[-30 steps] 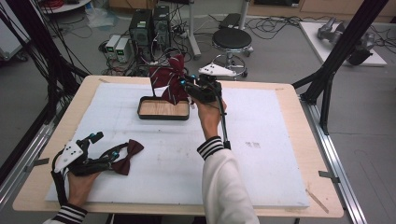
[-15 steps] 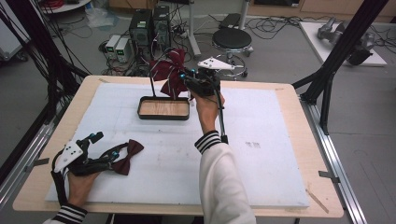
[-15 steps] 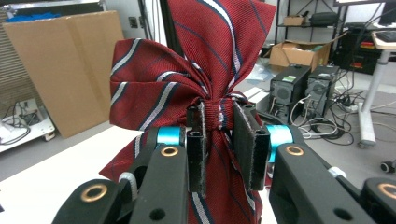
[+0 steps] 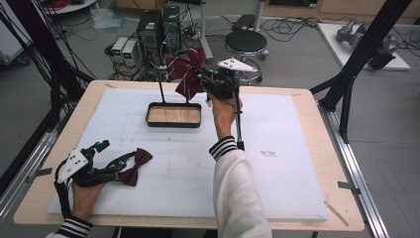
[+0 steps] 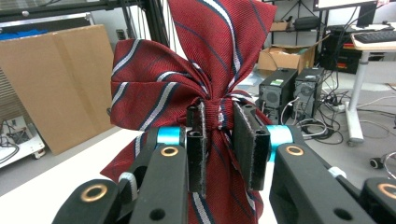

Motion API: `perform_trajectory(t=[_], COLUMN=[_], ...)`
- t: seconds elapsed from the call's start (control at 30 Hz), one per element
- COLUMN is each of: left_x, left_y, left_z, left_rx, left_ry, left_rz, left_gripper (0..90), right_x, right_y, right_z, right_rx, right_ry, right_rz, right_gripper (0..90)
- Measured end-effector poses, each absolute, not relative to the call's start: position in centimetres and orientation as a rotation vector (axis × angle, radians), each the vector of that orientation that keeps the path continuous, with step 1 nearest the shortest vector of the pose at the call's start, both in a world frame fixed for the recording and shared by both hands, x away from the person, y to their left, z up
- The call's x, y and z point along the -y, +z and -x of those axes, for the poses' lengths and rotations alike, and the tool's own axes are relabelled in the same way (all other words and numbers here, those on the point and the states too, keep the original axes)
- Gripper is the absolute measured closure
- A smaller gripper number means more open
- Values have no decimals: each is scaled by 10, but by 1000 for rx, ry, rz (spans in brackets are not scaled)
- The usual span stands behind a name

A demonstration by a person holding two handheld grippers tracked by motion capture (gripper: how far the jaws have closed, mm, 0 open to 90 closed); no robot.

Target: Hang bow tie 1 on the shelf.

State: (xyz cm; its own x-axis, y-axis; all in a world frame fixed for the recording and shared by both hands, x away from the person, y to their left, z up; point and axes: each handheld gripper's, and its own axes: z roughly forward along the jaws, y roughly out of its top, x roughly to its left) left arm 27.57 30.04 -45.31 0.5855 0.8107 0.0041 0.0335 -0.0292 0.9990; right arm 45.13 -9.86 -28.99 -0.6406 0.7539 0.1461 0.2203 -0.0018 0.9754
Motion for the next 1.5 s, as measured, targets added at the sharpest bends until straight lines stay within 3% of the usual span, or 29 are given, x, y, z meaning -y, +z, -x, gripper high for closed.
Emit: perform_trajectory(t=[1.5], left_x=[-299], left_y=[-453], left_z=[-275], left_rx=[-752], left_ry=[731], left_rz=[-1484], left_gripper=[142], right_x=[74], right_y=[-270], right_z=[-403], right_rx=[-1940], right_ry=[1703], right_rz=[-868], right_gripper=[755])
